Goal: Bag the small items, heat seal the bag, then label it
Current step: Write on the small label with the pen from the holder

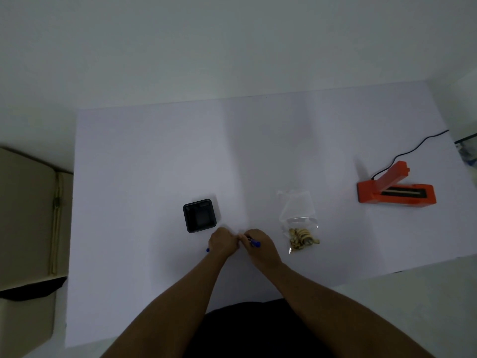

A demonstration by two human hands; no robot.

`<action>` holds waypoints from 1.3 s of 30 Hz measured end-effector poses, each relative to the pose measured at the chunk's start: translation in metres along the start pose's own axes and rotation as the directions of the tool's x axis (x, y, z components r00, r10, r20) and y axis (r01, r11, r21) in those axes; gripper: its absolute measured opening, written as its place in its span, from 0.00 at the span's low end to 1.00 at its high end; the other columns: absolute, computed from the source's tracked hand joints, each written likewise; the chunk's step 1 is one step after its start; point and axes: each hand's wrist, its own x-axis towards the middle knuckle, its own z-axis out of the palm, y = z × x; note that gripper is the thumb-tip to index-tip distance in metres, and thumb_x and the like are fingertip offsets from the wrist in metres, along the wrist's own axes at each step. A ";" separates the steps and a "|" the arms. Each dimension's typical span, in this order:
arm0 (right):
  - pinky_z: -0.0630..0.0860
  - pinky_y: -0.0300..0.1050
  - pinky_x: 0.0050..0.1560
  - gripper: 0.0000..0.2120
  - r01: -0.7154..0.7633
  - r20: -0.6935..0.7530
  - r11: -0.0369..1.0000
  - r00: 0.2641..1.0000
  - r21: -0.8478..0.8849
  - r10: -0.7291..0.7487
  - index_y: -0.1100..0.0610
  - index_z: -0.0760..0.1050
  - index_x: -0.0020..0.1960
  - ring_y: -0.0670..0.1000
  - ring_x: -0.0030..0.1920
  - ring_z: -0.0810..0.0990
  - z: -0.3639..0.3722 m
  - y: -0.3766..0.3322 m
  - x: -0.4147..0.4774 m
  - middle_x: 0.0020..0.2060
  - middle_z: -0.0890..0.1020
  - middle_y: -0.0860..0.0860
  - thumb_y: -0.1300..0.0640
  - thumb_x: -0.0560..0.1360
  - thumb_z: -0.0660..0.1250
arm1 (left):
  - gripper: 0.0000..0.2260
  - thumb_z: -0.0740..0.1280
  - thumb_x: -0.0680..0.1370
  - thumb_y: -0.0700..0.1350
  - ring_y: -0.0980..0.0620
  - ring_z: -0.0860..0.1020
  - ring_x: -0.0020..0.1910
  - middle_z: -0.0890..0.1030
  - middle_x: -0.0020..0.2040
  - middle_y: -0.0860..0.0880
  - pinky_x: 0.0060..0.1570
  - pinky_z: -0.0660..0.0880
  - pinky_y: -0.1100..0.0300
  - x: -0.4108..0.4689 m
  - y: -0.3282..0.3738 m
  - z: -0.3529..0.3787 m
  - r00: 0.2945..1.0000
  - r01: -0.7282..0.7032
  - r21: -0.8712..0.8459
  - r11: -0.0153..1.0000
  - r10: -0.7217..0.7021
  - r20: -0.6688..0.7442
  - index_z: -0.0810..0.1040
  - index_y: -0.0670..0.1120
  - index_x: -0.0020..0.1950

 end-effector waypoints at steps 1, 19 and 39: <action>0.72 0.45 0.40 0.17 -0.001 -0.003 1.000 1.000 0.006 0.001 0.61 0.76 0.37 0.53 0.37 0.76 -0.001 0.000 0.000 0.34 0.78 0.55 0.50 0.78 0.62 | 0.09 0.72 0.71 0.45 0.53 0.73 0.28 0.76 0.29 0.48 0.24 0.65 0.62 0.000 0.000 0.000 1.000 -0.005 -0.006 1.000 0.005 -0.006 0.83 0.38 0.39; 0.70 0.31 0.39 0.11 0.067 -0.001 0.997 0.998 0.025 -0.067 0.53 0.76 0.45 0.45 0.36 0.76 -0.005 -0.009 0.000 0.37 0.78 0.46 0.47 0.79 0.62 | 0.11 0.67 0.78 0.48 0.54 0.74 0.33 0.76 0.34 0.50 0.35 0.70 0.62 -0.033 -0.013 -0.018 0.952 -0.277 0.000 0.961 0.274 -0.139 0.74 0.46 0.37; 0.78 0.39 0.45 0.10 -0.091 -0.120 0.963 0.985 0.253 0.125 0.52 0.78 0.47 0.44 0.43 0.80 -0.024 -0.025 -0.008 0.41 0.82 0.47 0.47 0.79 0.63 | 0.17 0.65 0.79 0.52 0.49 0.81 0.50 0.80 0.55 0.47 0.49 0.78 0.59 -0.040 -0.086 -0.033 0.918 -0.299 0.175 0.938 0.333 -0.216 0.73 0.43 0.62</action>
